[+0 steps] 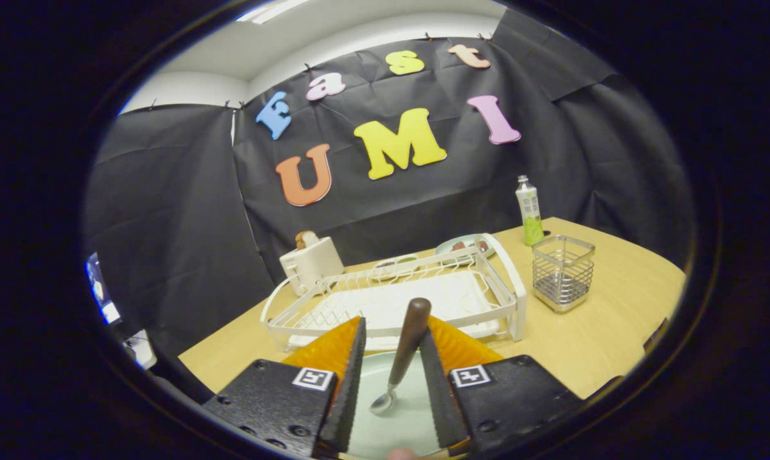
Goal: Take the plate from the dish rack, then take the spoon from the basket and place it into the plate.
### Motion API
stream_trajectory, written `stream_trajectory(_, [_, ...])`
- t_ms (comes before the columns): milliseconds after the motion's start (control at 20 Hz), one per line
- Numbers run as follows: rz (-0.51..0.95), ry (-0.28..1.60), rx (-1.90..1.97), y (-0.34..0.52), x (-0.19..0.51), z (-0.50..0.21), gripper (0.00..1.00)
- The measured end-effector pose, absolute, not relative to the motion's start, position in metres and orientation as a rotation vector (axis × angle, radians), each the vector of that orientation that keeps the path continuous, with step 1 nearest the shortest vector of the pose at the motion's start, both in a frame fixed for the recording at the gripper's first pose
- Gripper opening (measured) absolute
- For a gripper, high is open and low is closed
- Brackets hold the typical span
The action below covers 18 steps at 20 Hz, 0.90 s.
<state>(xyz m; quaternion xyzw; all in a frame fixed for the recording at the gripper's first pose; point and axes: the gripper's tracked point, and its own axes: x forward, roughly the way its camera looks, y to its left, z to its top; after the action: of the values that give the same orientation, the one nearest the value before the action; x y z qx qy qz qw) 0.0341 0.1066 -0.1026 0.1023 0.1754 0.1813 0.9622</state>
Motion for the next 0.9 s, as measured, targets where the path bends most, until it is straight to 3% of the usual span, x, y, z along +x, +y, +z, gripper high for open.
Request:
stream_trajectory(200, [0.320, 0.291, 0.150, 0.091, 0.041, -0.091, 0.91])
stream_trajectory(300, [0.294, 0.246, 0.132, 0.082, 0.046, -0.080, 1.00])
stream_trajectory(900, [0.238, 0.130, 0.015, 0.072, 0.031, -0.040, 1.00])
